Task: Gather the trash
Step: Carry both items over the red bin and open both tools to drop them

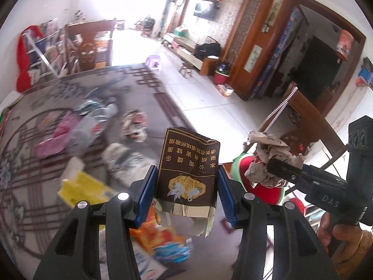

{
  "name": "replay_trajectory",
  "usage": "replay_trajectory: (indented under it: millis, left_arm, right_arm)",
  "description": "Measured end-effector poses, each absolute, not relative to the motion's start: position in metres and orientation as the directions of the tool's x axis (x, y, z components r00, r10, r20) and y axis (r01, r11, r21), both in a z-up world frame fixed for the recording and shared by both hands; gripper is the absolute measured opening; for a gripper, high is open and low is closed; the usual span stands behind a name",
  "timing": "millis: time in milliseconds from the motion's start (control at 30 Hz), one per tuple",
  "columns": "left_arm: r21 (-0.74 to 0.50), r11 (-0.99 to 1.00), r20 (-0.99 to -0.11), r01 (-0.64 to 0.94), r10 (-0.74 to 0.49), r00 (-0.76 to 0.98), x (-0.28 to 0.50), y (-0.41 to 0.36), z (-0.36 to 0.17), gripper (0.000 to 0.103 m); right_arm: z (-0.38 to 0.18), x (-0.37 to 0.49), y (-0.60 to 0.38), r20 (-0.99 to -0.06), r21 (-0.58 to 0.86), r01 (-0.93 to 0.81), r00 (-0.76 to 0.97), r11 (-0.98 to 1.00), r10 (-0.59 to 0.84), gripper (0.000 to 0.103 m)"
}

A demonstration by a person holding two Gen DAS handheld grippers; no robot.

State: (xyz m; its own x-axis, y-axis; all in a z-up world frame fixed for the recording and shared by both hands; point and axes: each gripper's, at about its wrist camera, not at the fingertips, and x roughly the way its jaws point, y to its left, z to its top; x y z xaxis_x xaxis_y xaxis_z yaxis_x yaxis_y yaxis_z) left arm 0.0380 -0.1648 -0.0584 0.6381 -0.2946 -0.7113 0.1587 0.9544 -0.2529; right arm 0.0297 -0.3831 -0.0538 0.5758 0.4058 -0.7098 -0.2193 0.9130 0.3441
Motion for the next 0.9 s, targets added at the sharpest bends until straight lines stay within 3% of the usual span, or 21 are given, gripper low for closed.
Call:
replay_trajectory:
  millis: [733,800,833,867,900]
  left_arm:
    - [-0.288,0.827,-0.75,0.482,-0.508,0.424,0.11,-0.365,-0.084,0.048]
    - [-0.296,0.807,-0.75,0.511,-0.528,0.399,0.115,-0.38,-0.087,0.051]
    - [-0.298,0.801,-0.752,0.519,-0.532,0.39,0.118,-0.387,-0.088,0.054]
    - [-0.29,0.803,-0.758,0.521,-0.525,0.387,0.121,-0.393,-0.09,0.067]
    - [-0.286,0.805,-0.758,0.52,-0.522,0.391,0.122,-0.396,-0.09,0.072]
  right_arm:
    - [-0.1,0.038,-0.574,-0.787,0.32,0.205,0.601,0.925,0.138,0.037]
    - [-0.101,0.037,-0.583,-0.788,0.318,0.225,0.603,0.921,0.125,0.041]
    - [-0.101,0.037,-0.586,-0.788,0.315,0.232,0.605,0.92,0.117,0.049]
    - [-0.1,0.037,-0.589,-0.787,0.312,0.243,0.607,0.919,0.107,0.054]
    - [-0.099,0.035,-0.592,-0.782,0.309,0.254,0.616,0.916,0.093,0.058]
